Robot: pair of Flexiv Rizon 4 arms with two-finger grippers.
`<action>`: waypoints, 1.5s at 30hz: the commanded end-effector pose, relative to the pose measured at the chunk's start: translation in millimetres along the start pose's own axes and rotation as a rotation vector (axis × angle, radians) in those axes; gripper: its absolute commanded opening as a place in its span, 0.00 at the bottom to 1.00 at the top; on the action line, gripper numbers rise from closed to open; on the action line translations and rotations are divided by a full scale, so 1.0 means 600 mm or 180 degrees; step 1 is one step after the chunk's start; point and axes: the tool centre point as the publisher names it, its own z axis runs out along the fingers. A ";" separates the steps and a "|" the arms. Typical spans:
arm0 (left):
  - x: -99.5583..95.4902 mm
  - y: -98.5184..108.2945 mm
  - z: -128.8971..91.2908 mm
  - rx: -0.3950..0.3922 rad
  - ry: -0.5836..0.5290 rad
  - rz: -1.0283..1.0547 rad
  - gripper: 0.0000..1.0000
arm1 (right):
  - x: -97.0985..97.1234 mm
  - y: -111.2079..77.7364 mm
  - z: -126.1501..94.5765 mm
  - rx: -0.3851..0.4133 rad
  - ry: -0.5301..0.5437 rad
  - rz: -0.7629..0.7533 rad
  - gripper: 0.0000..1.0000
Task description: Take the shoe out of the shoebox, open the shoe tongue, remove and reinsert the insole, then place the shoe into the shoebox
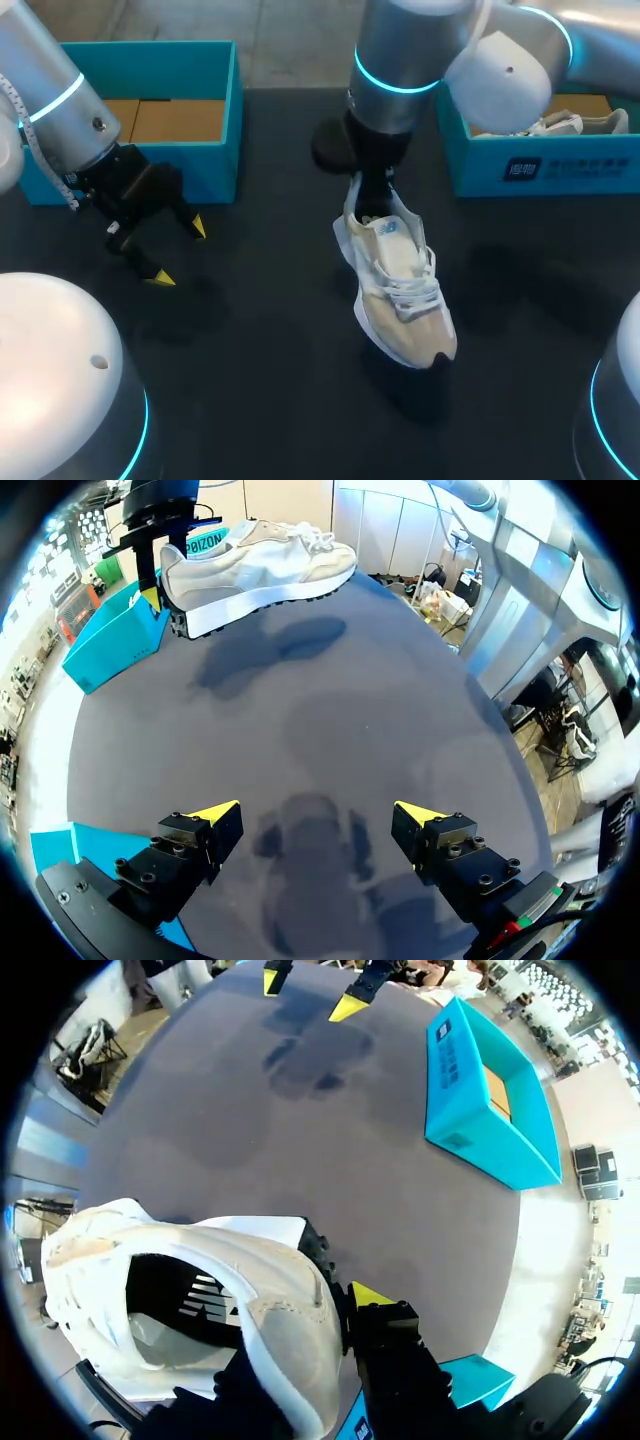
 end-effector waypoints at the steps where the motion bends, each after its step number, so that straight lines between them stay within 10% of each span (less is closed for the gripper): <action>1: 0.001 -0.001 -0.001 -0.0008 0.0000 0.0001 1.00 | -0.003 -0.001 0.000 0.0057 -0.0003 0.0006 0.00; 26: 0.006 0.019 -0.076 -0.0402 -0.0301 -0.1228 1.00 | -0.178 -0.185 -0.079 0.0405 -0.0175 -0.0046 0.00; 45: -0.049 0.153 -0.201 -0.0374 -0.0104 -0.3776 1.00 | -0.339 -0.319 -0.136 0.0541 -0.0018 0.0235 0.00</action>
